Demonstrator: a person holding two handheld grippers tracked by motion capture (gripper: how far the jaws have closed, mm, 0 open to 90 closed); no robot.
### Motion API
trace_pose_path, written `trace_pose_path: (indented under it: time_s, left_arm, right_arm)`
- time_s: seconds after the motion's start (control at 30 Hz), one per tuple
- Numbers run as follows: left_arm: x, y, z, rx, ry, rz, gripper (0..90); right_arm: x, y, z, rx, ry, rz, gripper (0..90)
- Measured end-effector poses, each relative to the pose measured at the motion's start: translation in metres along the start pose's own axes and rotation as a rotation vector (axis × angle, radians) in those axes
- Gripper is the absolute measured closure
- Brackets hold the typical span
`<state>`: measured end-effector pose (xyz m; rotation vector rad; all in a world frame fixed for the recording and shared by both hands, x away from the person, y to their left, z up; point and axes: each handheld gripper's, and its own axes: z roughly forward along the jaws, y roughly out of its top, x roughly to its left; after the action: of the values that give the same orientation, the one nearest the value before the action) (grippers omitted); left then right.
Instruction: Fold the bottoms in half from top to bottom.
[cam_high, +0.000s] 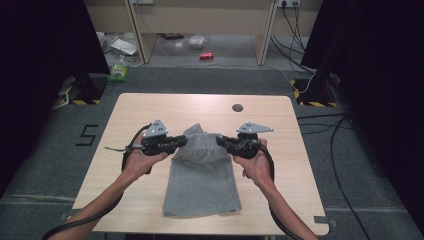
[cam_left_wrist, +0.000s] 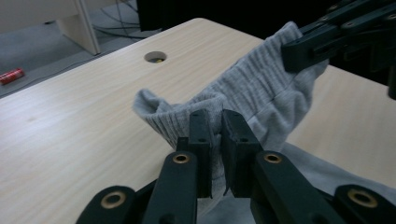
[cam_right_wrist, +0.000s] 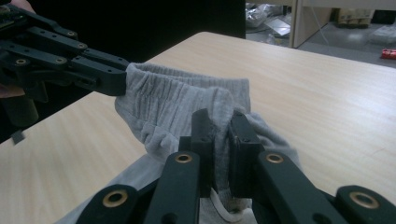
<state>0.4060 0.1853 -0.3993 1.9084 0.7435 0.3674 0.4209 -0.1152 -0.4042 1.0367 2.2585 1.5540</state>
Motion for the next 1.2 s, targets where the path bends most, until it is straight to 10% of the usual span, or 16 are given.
trace_pose_path:
  time_s: [0.73,1.2]
  left_arm:
    - [-0.024,-0.056,-0.025,0.046,-0.053,-0.049,85.9]
    - [-0.021,-0.077,-0.007,0.144,-0.035,-0.146,50.7]
  right_arm:
    - [0.044,-0.067,-0.023,0.052,0.039,-0.031,83.5]
    - [0.046,-0.075,-0.029,0.047,0.038,-0.018,83.4]
